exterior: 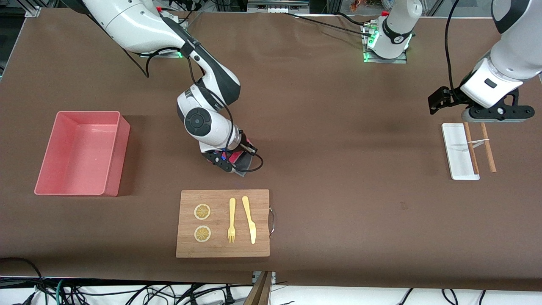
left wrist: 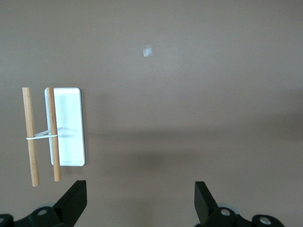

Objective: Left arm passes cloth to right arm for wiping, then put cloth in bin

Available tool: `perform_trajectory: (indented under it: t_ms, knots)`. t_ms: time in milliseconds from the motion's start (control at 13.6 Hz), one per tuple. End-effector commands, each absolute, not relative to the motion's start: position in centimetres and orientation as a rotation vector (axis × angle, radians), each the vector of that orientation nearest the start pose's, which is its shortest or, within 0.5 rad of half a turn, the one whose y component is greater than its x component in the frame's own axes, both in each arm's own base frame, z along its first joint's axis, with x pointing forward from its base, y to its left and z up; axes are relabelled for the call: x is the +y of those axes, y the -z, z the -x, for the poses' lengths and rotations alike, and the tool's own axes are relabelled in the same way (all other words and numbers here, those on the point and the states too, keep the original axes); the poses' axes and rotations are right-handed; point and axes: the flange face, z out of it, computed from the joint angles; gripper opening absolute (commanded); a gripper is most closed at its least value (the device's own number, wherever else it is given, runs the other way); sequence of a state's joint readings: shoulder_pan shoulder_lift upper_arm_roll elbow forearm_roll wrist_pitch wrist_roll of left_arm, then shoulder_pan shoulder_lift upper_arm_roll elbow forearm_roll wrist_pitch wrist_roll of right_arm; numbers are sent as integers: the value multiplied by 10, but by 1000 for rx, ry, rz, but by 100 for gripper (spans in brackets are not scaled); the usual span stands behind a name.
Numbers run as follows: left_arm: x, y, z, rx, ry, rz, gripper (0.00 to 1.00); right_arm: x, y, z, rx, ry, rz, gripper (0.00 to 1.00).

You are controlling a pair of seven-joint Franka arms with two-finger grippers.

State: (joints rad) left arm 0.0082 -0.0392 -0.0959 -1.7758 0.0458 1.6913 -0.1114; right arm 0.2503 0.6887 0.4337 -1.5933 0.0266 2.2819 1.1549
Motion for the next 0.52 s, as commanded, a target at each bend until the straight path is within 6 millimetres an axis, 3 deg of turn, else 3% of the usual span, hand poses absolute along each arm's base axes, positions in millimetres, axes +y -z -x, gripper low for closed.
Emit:
perform_trajectory:
  t_ms: [0,74,221,442]
  knots:
    - [-25,-560,-550,-46,-48,3118,100,404,-265,-576,823,-287,2792,0]
    - [-28,-561,-551,-36,-46,3116,100,386,-259,-580,749,-328,2851,0]
    - [-30,-561,-549,-32,-55,3115,100,329,-244,-599,594,-392,2958,0]
    - [-31,-562,-549,-32,-53,3116,100,254,-241,-621,430,-450,3059,0]
